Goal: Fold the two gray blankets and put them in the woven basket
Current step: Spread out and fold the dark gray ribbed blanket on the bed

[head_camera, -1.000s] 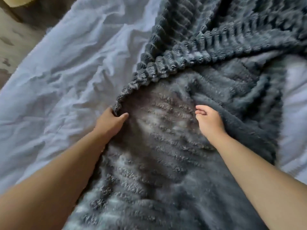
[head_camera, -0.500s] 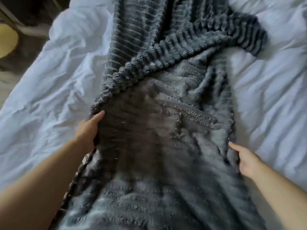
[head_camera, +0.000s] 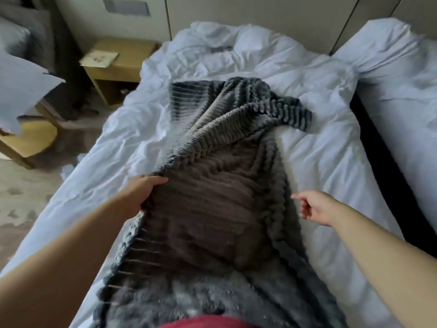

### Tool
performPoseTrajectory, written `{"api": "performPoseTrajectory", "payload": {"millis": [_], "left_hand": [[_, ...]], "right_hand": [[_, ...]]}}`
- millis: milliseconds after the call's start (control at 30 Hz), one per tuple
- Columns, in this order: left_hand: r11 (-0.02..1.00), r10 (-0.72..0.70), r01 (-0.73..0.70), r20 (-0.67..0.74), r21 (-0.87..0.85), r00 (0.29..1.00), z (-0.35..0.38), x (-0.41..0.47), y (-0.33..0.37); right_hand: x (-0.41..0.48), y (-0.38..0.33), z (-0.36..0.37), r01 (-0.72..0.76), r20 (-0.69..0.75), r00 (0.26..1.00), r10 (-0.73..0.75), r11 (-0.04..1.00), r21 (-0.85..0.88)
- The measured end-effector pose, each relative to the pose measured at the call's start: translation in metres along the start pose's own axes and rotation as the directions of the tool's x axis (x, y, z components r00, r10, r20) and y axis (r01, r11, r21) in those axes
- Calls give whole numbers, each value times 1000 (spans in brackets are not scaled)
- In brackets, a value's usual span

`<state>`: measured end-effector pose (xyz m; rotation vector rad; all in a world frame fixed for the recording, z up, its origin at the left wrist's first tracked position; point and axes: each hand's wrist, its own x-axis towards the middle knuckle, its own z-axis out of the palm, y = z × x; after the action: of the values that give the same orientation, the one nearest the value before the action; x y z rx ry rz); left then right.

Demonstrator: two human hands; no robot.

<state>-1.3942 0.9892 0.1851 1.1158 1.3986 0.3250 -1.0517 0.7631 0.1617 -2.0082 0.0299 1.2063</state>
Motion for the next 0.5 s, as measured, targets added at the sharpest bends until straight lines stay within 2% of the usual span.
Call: {"api": "performPoseTrajectory", "payload": {"millis": [133, 233, 333, 500], "left_hand": [[994, -109, 109, 13, 15, 994, 27, -9, -57], [983, -176, 175, 14, 48, 984, 45, -11, -98], [966, -256, 257, -32, 18, 966, 58, -5, -127], [926, -376, 377, -59, 4, 925, 78, 11, -165]], "right_hand": [[15, 63, 15, -240, 65, 966, 251, 960, -143], [32, 95, 23, -312, 46, 943, 329, 925, -217], [62, 107, 30, -285, -34, 958, 284, 939, -193], [127, 111, 40, -93, -267, 964, -6, 929, -358]]}}
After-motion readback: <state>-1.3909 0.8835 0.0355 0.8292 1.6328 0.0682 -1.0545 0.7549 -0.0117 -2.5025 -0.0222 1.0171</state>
